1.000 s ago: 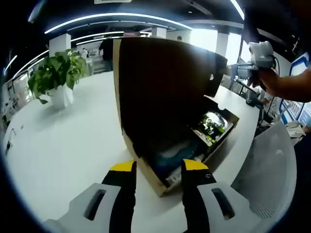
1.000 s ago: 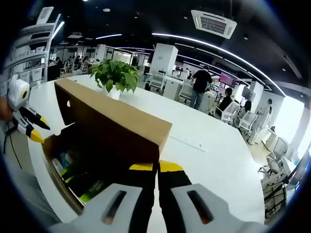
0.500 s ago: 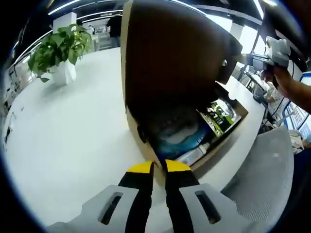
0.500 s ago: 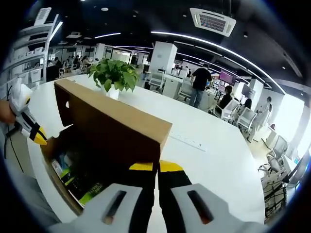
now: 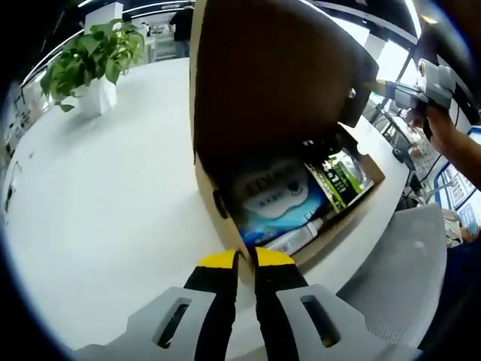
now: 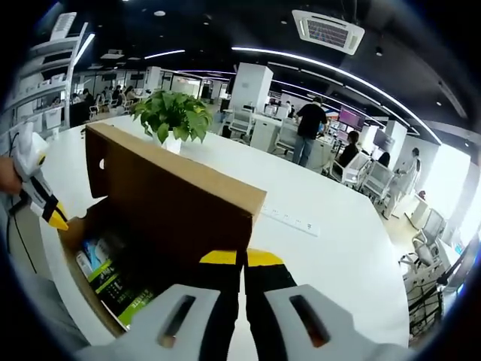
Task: Operate the shoe box by opening the lid, removing the specified soft item, and placing it in the target area until the item is outside and the box remains undamaged.
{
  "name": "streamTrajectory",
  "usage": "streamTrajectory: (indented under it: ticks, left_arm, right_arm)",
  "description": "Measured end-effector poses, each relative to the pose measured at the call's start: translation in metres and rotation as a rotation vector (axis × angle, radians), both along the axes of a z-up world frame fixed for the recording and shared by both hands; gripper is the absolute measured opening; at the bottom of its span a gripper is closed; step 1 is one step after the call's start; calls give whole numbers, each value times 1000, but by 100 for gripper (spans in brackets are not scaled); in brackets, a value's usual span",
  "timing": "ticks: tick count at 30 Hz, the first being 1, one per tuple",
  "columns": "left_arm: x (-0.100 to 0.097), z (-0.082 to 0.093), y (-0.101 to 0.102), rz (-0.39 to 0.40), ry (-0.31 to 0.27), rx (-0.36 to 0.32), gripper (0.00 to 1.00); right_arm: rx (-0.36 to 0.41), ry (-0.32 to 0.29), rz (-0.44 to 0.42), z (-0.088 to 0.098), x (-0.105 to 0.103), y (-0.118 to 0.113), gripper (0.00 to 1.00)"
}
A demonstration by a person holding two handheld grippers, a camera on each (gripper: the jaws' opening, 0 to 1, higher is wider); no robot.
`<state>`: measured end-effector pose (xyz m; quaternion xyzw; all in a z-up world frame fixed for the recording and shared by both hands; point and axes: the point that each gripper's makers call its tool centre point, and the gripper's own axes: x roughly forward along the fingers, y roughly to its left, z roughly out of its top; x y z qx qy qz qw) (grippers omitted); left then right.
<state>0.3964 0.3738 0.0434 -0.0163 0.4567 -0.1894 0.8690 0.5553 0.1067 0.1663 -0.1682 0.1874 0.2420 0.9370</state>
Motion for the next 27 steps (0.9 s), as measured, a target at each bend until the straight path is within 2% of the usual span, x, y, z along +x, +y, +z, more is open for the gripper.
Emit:
streamTrajectory:
  ticks: [27]
  left_arm:
    - [-1, 0, 0, -17, -14, 9, 4]
  right_arm:
    - [-18, 11, 6, -8, 48, 7, 0]
